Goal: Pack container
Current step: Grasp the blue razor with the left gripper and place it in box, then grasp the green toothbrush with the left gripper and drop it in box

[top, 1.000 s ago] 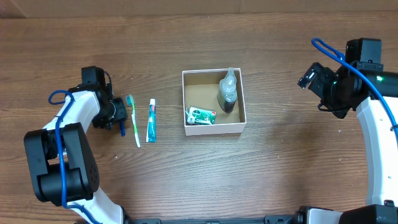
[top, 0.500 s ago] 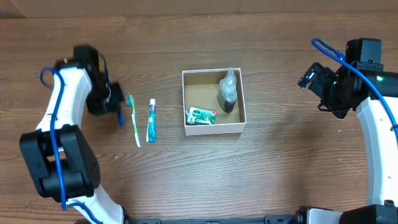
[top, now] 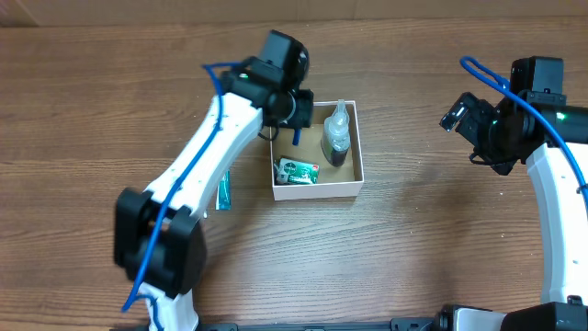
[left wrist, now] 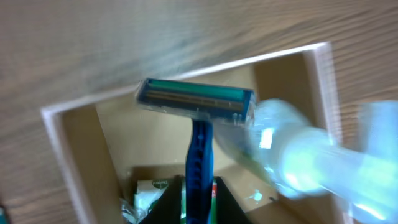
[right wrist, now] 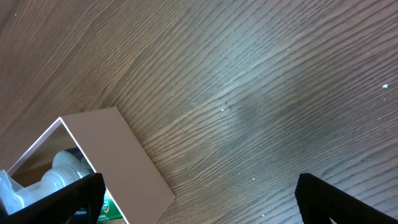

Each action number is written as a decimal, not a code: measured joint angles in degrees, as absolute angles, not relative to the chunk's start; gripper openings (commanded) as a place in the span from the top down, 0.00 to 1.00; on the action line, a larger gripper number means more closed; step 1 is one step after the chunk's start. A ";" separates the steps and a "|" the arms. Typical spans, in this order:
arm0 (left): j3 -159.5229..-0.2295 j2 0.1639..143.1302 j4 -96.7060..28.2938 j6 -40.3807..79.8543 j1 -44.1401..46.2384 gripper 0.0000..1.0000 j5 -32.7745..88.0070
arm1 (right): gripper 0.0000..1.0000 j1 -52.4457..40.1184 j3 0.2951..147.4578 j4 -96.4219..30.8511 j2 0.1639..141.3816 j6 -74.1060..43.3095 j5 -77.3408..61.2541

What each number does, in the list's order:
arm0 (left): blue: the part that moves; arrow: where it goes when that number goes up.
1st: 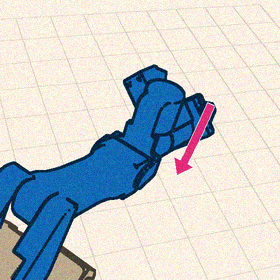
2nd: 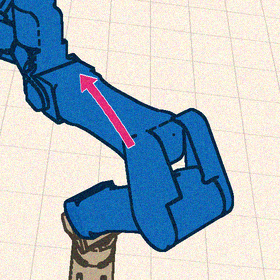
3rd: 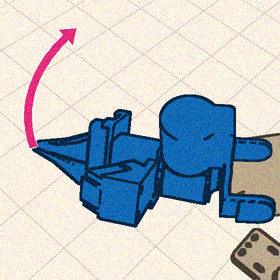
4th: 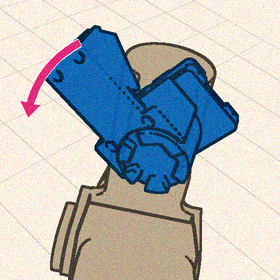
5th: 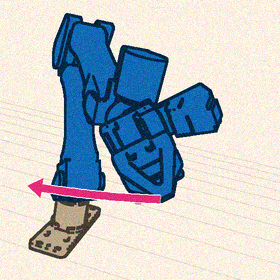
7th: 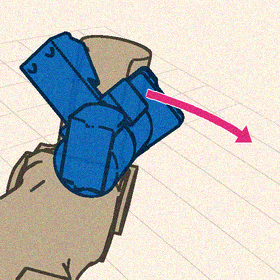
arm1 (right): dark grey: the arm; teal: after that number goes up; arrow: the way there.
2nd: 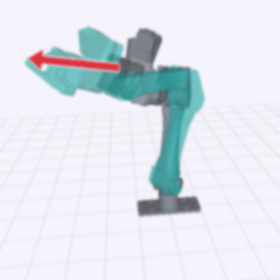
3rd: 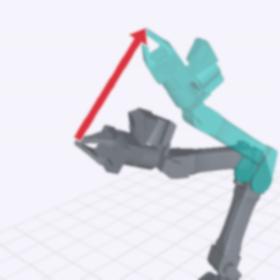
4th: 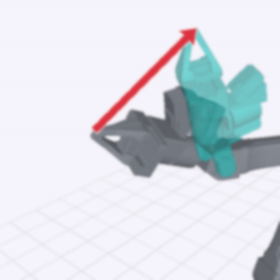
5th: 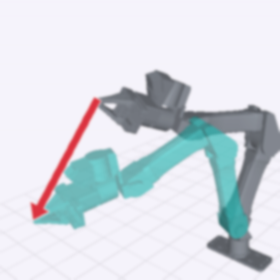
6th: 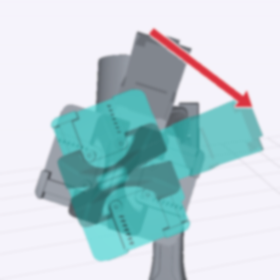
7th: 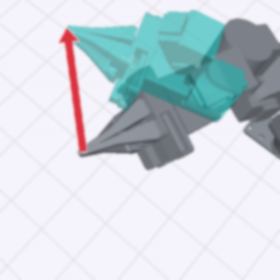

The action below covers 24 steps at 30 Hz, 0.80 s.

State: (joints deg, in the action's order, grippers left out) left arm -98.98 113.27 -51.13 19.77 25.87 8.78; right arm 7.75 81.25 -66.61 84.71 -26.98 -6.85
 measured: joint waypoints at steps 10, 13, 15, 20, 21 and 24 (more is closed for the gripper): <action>-98.76 108.27 -65.84 22.06 20.99 0.12 3.68 | 0.00 7.75 81.25 -66.61 84.71 -26.98 -6.83; -99.04 103.90 -69.30 22.13 16.67 0.12 -1.15 | 0.00 7.75 81.25 -66.59 84.71 -26.98 -6.85; -98.67 103.24 -68.60 22.13 11.64 0.18 -2.66 | 0.00 7.75 81.25 -66.59 84.71 -26.96 -6.85; -87.99 105.71 -60.49 21.93 1.93 0.30 -1.96 | 0.00 7.75 81.25 -66.61 84.71 -26.98 -6.87; -85.58 107.09 -59.13 21.91 0.86 0.30 -1.63 | 0.00 7.75 81.25 -66.61 84.71 -26.98 -6.85; -79.59 111.09 -55.72 21.74 -0.69 0.29 -1.10 | 0.00 7.75 81.25 -66.61 84.71 -26.98 -6.85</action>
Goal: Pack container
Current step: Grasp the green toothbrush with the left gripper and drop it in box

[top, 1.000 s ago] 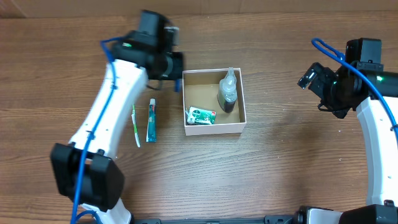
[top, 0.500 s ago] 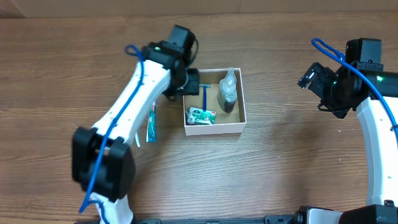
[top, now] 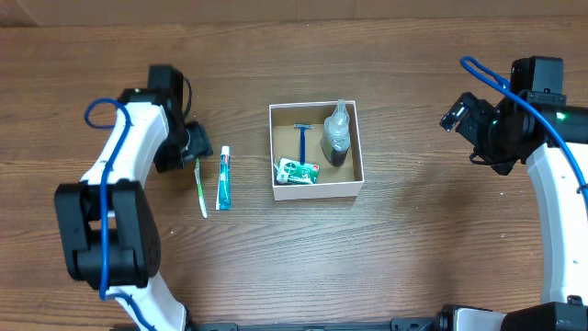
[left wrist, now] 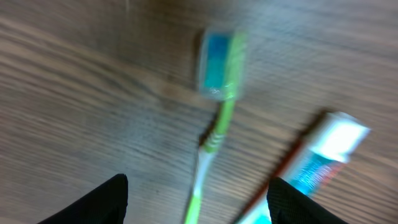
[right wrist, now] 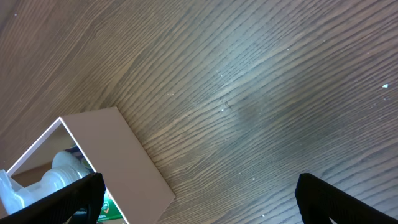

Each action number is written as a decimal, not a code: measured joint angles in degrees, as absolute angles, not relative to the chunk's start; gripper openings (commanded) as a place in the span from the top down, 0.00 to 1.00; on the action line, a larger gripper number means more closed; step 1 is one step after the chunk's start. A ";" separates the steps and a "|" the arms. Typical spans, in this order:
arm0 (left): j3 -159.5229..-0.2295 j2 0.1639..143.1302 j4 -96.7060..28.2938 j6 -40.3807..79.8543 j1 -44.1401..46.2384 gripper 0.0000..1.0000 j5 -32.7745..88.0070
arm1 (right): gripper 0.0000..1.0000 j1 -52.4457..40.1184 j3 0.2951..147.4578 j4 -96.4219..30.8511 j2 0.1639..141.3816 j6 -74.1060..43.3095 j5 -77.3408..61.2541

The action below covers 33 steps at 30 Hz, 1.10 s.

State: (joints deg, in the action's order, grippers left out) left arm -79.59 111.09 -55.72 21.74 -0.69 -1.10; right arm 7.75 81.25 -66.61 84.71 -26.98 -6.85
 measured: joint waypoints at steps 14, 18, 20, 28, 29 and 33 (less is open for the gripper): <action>-76.79 115.74 -52.64 18.20 -0.82 0.96 -1.10 | 0.00 7.75 81.25 -66.61 84.71 -26.98 -6.85; -77.69 115.98 -56.88 18.04 -0.80 0.96 -1.10 | 0.00 7.75 81.25 -66.63 84.71 -26.96 -6.85; -79.29 115.98 -59.92 18.04 -0.80 0.96 -1.10 | 0.00 7.75 81.25 -66.63 84.71 -26.98 -6.85; -92.01 107.35 -67.13 18.06 4.56 0.96 -0.89 | 0.00 7.75 81.25 -66.61 84.71 -26.96 -6.83; -93.36 105.36 -66.17 18.06 6.50 0.96 -0.89 | 0.00 7.75 81.25 -66.61 84.71 -26.98 -6.85; -96.31 99.59 -60.90 18.11 15.79 0.96 -0.38 | 0.00 7.75 81.25 -66.63 84.71 -26.98 -6.87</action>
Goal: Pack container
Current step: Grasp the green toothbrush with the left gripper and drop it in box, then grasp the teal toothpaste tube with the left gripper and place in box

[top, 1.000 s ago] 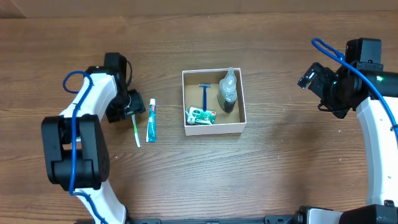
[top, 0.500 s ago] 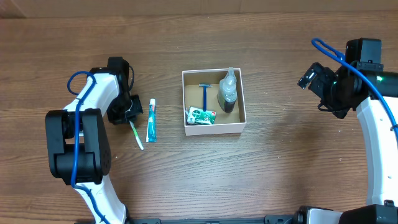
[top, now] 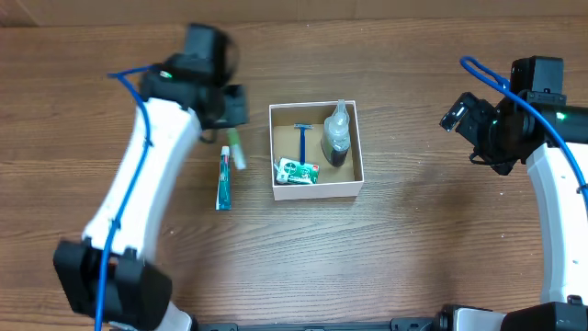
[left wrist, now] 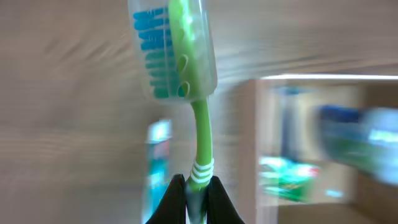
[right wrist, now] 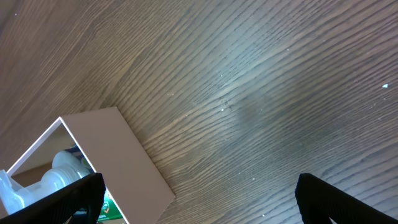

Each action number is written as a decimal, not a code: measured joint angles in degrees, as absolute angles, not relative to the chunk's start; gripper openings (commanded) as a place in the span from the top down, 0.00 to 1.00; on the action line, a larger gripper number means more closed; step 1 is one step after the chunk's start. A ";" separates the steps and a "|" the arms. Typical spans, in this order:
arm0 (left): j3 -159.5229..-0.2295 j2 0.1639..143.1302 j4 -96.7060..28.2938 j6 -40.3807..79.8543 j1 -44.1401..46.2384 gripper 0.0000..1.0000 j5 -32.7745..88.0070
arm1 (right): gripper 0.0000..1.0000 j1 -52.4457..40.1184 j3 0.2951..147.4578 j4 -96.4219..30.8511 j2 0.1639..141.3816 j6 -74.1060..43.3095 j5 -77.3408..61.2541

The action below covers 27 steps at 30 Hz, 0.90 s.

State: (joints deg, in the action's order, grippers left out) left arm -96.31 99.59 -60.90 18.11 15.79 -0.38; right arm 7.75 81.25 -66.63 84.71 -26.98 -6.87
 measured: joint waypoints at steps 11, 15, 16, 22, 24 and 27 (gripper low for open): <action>-93.62 111.33 -54.13 24.40 27.51 0.66 -0.38 | 0.00 7.75 81.25 -66.61 84.71 -26.98 -6.85; -93.51 112.73 -58.04 25.06 27.24 0.49 1.06 | 0.00 7.75 81.25 -66.63 84.71 -26.98 -6.85; -94.04 112.53 -59.09 24.69 27.24 0.40 1.08 | 0.00 7.75 81.25 -66.61 84.71 -26.98 -6.85; -97.76 106.24 -68.18 23.33 23.68 0.26 -3.46 | 0.00 7.75 81.25 -66.61 84.71 -26.96 -6.85; -98.56 104.25 -69.32 23.18 20.58 0.26 -5.67 | 0.00 7.75 81.25 -66.63 84.71 -26.98 -6.85; -98.45 103.74 -69.21 22.04 16.12 0.28 -6.79 | 0.00 7.75 81.25 -66.61 84.71 -26.98 -6.85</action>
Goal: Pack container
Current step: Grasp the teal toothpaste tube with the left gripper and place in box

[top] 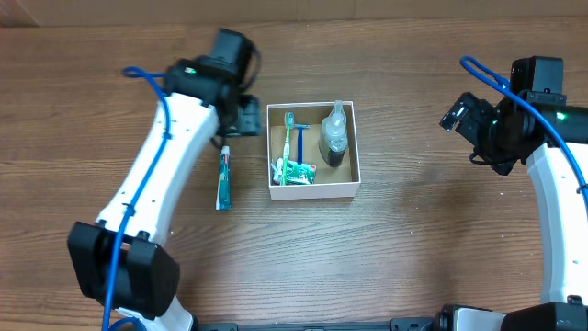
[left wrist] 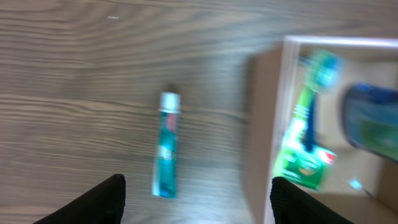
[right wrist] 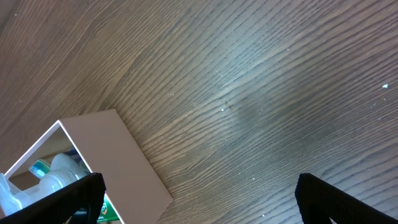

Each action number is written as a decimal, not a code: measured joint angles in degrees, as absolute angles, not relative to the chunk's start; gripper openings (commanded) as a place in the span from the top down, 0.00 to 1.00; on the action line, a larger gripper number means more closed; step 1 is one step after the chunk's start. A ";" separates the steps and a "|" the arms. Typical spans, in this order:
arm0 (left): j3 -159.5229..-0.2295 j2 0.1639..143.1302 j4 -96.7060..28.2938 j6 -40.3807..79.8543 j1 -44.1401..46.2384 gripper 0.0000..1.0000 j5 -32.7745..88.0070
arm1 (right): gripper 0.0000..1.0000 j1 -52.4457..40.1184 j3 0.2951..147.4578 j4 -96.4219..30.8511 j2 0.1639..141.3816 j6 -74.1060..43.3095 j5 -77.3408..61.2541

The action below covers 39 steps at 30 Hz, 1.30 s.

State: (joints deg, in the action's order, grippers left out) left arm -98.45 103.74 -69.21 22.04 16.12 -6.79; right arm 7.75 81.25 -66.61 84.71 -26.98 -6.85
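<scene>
The white box (top: 312, 190) in the table's middle holds a clear bottle (top: 336, 133), a blue razor (top: 300, 147), a green packet (top: 296, 172) and the green toothbrush (top: 288, 138) lying along its left side. A teal toothpaste tube (top: 221, 179) rests on the wood left of the box, also seen in the left wrist view (left wrist: 166, 150). My left gripper (top: 246, 117) hovers open and empty just off the box's upper left corner (left wrist: 196, 205). Far to the right, my right gripper (top: 457, 112) is open over bare wood (right wrist: 198, 202).
Brown wooden tabletop (top: 413, 239) all round. The box's wall (right wrist: 118, 155) shows at the lower left of the right wrist view. Both white arms with blue cables reach in from the bottom corners.
The toothbrush was held in my left gripper just left of the box; now it lies inside the box and the left gripper is open. The right arm has not moved.
My left gripper held the blue razor over the box. Then the razor lay in the box and the gripper was open by the toothbrush at the far left. Then it carried the toothbrush beside the box, and now the toothbrush is inside.
</scene>
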 measured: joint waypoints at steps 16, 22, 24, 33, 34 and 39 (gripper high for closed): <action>-84.38 120.75 -58.04 3.68 9.28 0.60 0.69 | 0.00 7.75 81.25 -66.63 84.71 -26.96 -6.85; -84.38 120.77 -57.19 3.11 8.93 0.87 0.86 | 0.00 7.75 81.25 -66.61 84.71 -26.96 -6.85; -84.82 120.77 -57.82 2.98 8.91 0.88 1.13 | 0.00 7.75 81.25 -66.59 84.71 -26.96 -6.87; -98.67 118.04 -70.54 3.95 9.58 0.84 2.09 | 0.00 7.75 81.25 -66.59 84.71 -26.96 -6.87; -101.27 115.83 -71.05 4.43 10.31 0.84 2.39 | 0.00 7.75 81.25 -66.61 84.71 -26.96 -6.85; -105.86 105.30 -68.66 7.25 16.23 0.82 3.29 | 0.00 7.75 81.25 -66.63 84.71 -26.98 -6.87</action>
State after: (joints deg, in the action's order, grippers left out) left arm -105.86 105.30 -68.66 7.25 16.23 3.29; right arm 7.75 81.25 -66.63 84.71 -26.98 -6.87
